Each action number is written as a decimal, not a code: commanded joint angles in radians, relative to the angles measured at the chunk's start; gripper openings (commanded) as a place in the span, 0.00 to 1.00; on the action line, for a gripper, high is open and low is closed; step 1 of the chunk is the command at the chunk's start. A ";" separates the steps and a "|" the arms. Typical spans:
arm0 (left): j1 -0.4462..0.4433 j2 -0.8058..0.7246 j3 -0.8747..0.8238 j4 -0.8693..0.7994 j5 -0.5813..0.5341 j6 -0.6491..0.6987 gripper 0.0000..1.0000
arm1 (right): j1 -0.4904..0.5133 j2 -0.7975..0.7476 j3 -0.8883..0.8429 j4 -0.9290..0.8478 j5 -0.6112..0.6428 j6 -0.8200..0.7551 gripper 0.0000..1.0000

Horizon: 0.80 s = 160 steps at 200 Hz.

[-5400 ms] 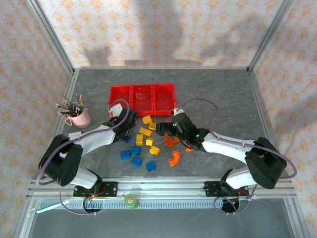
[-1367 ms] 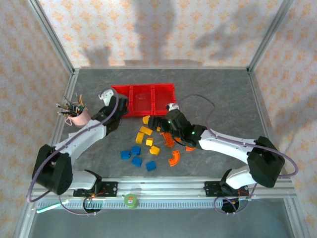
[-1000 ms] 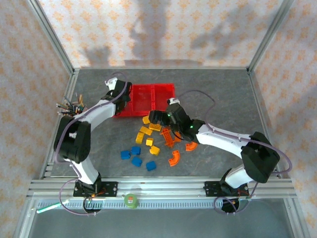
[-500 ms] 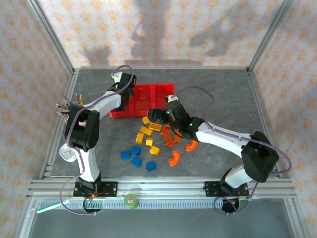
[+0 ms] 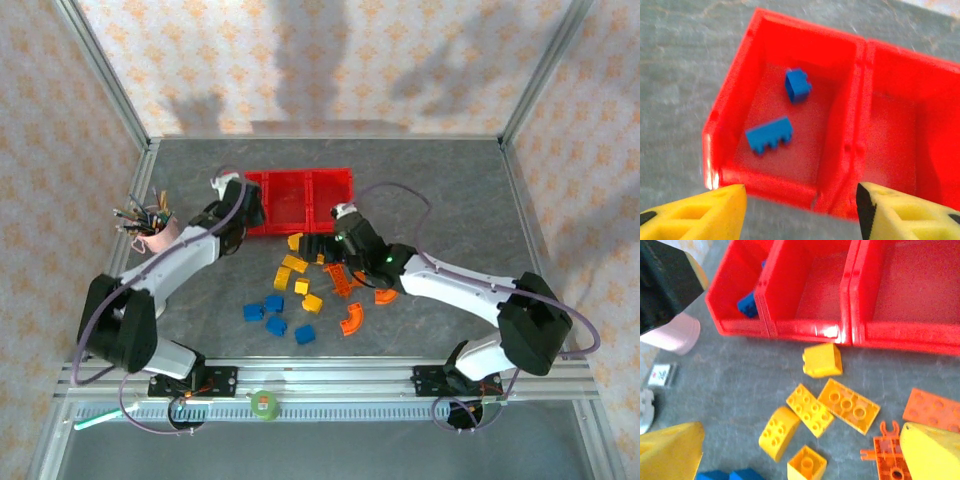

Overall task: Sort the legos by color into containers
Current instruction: Place the lego in the container, then pick up the lego from the middle-left of the table.

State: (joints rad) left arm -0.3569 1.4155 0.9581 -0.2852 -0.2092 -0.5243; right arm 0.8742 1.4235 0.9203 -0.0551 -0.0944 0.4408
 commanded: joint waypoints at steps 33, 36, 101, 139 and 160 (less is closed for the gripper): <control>-0.156 -0.247 -0.252 -0.171 -0.044 -0.188 0.66 | 0.072 -0.057 -0.084 -0.049 0.005 0.019 1.00; -0.162 -0.256 -0.264 -0.182 -0.045 -0.200 0.66 | 0.074 -0.058 -0.085 -0.050 0.007 0.021 1.00; -0.309 -0.434 -0.435 -0.318 -0.019 -0.427 0.67 | 0.136 -0.103 -0.174 -0.006 0.044 0.106 1.00; -0.394 -0.435 -0.467 -0.328 -0.001 -0.488 0.67 | 0.172 -0.102 -0.186 -0.002 0.070 0.138 1.00; -0.419 -0.409 -0.477 -0.319 0.002 -0.499 0.67 | 0.176 -0.101 -0.191 0.001 0.074 0.145 1.00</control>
State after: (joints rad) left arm -0.7509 0.9855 0.4984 -0.5739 -0.2119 -0.9703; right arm 1.0416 1.3449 0.7498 -0.0757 -0.0658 0.5549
